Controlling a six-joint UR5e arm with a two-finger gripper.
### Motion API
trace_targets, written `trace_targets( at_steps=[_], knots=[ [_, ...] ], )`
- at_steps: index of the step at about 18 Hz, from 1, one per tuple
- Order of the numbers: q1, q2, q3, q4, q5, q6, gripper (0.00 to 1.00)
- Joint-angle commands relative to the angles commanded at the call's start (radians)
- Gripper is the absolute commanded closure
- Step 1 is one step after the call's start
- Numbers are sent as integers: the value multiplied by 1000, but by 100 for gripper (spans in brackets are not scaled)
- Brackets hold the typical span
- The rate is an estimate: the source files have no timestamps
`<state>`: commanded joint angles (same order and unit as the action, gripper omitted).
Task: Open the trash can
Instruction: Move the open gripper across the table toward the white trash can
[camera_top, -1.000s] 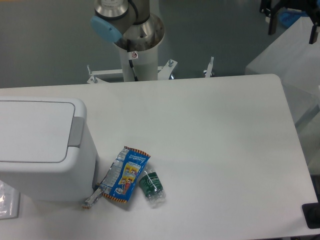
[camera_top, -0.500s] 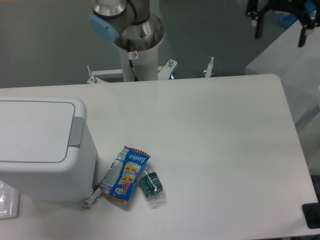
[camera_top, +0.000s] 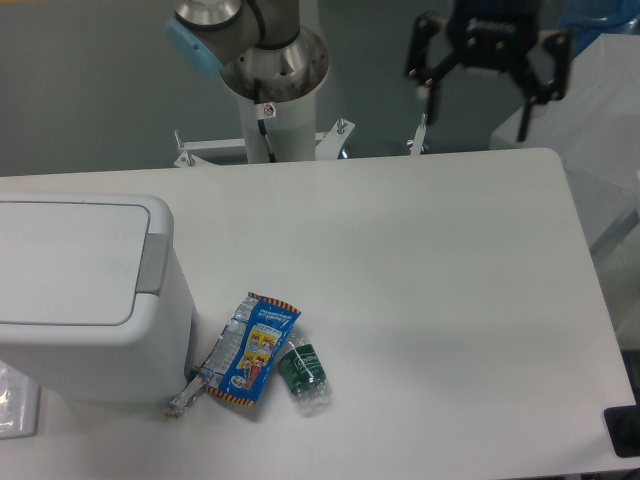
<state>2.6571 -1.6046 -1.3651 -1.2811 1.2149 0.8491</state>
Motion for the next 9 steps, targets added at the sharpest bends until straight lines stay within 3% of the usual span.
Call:
trace_targets(
  at_steps=[5,9],
  knots=[
    [-133,5,-43,16,6,-373,0],
    [-230,-12,-74,25,47,-472,0]
  ],
)
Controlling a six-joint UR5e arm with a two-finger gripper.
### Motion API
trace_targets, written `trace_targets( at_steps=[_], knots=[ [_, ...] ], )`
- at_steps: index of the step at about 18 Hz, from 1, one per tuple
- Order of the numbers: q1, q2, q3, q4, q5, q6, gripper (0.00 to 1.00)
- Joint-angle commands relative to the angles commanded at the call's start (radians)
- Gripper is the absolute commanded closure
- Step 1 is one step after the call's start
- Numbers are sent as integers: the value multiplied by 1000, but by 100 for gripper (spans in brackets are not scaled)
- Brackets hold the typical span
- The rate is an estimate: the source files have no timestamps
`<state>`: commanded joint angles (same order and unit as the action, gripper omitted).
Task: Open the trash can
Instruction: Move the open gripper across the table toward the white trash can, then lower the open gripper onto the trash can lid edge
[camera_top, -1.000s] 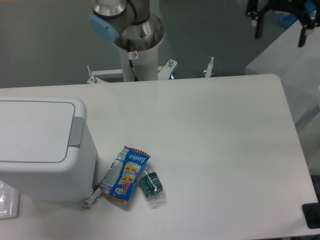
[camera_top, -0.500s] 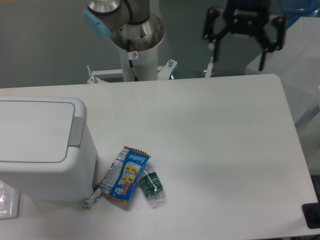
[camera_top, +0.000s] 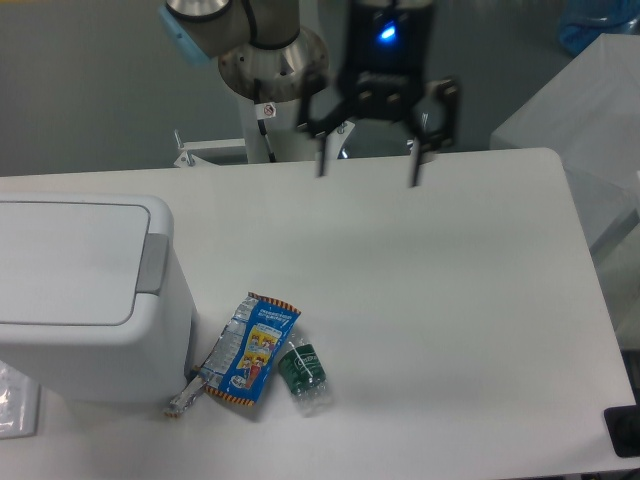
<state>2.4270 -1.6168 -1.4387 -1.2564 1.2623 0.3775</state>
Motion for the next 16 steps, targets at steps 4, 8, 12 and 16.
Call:
trace_targets(
  at_steps=[4,8,12,16],
  knots=[
    [-63,-3,-26,0,17,-25,0],
    [-111,-12,-35,0,55,-60,0],
    [-144,-38,-38,67,86,-88,0],
    [-178,-84,-38,176,85,-109,0]
  ],
)
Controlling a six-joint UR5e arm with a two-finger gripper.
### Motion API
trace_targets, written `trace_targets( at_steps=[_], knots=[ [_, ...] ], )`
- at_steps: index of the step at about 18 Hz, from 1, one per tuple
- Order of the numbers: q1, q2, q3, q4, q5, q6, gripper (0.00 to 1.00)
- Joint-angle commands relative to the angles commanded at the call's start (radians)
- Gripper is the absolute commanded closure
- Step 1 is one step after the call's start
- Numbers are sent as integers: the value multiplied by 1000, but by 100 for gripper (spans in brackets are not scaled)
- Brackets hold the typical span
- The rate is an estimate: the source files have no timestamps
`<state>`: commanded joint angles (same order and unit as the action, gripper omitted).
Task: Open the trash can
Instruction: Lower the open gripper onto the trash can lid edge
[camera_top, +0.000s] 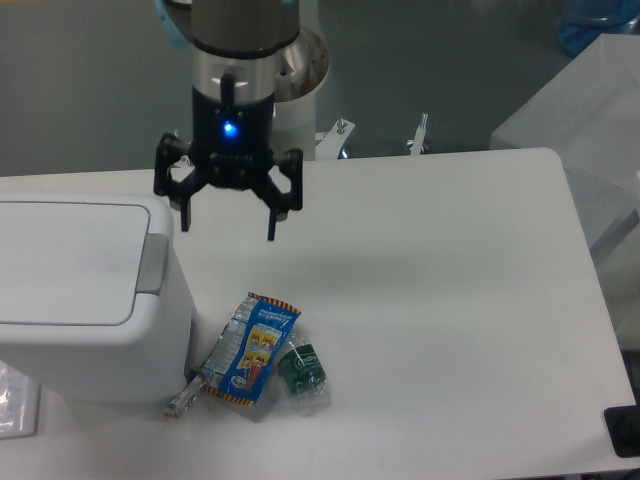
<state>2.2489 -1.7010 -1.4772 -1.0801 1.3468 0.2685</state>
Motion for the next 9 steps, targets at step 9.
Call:
trace_targets(
  at_steps=[9],
  knots=[
    [-22,-25,-11,22,3,-31,0]
  ],
)
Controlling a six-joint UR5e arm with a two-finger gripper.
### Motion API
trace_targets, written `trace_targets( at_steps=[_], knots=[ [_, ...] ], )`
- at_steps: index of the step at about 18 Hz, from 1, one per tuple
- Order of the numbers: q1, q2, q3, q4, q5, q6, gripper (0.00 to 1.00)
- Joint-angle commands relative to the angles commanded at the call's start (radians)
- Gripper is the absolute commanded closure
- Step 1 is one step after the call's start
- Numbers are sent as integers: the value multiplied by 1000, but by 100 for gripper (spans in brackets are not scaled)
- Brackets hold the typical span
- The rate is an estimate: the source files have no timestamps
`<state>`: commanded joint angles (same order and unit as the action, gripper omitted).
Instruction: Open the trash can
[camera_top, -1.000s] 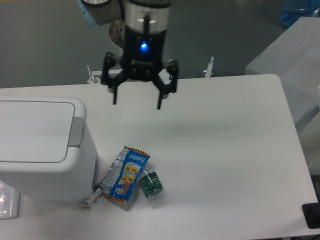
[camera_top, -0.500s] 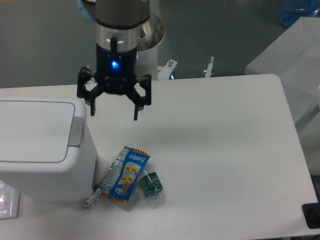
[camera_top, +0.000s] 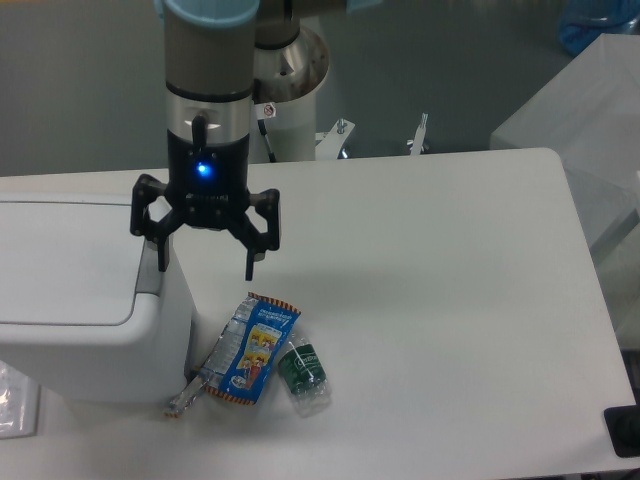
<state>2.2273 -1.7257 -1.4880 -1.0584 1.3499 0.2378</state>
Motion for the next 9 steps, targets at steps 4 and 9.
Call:
trace_targets(
  at_steps=[4,9],
  knots=[
    [0,2,-17,2,2,0,0],
    [-8,8,-34,2,3,0,0]
  ],
)
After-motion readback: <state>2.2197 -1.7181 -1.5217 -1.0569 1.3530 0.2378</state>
